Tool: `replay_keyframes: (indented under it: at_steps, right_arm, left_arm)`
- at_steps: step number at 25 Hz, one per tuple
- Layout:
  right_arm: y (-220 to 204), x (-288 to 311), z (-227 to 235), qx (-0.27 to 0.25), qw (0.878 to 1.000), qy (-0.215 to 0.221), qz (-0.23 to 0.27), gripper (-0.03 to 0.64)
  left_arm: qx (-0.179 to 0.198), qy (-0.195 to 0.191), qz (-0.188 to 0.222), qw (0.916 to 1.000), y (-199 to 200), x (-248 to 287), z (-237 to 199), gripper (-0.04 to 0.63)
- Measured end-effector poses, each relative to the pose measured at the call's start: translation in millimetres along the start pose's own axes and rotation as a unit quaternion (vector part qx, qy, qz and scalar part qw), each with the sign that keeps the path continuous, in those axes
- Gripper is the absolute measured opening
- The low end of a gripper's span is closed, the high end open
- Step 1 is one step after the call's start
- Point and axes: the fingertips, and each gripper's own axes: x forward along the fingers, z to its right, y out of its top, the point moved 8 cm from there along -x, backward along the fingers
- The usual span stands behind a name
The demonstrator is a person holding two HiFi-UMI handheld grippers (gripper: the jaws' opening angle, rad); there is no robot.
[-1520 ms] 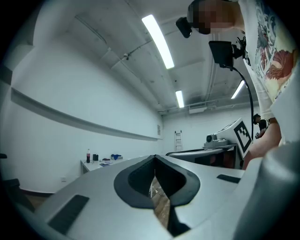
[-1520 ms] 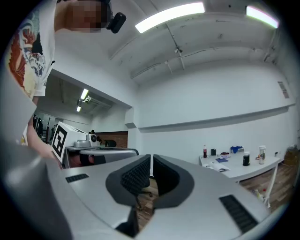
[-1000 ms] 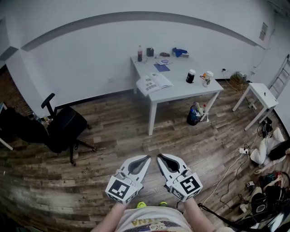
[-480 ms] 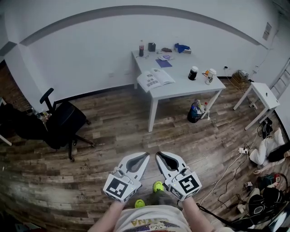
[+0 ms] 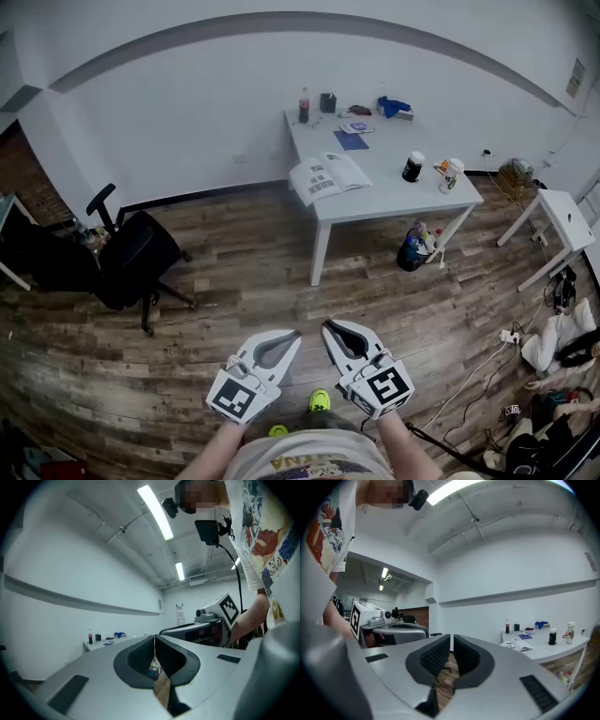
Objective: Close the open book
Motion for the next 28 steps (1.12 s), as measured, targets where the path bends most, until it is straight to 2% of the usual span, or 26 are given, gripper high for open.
replay_keyframes:
  at_steps: [6,12,20,28]
  right_arm:
    - [-4,9,62,0.0,1.0,0.024,-0.011,0.031]
    - [-13,10,109,0.003,0.999,0.04,-0.021,0.031]
    - [-16,20,149,0.014,0.999,0.036,-0.015,0.031]
    - [-19,47,177,0.019,0.999,0.025,-0.021,0.031]
  left_arm:
    - [0.014,0.041,-0.02,0.9988,-13,42,-18,0.012]
    - [0.006,0.08,-0.034,0.9962,-20,76,-27,0.012]
    - [-0.005,0.072,-0.038,0.9967,-26,128,-32,0.012]
    - [-0.02,0.072,-0.043,0.9963,-34,161,-64,0.012]
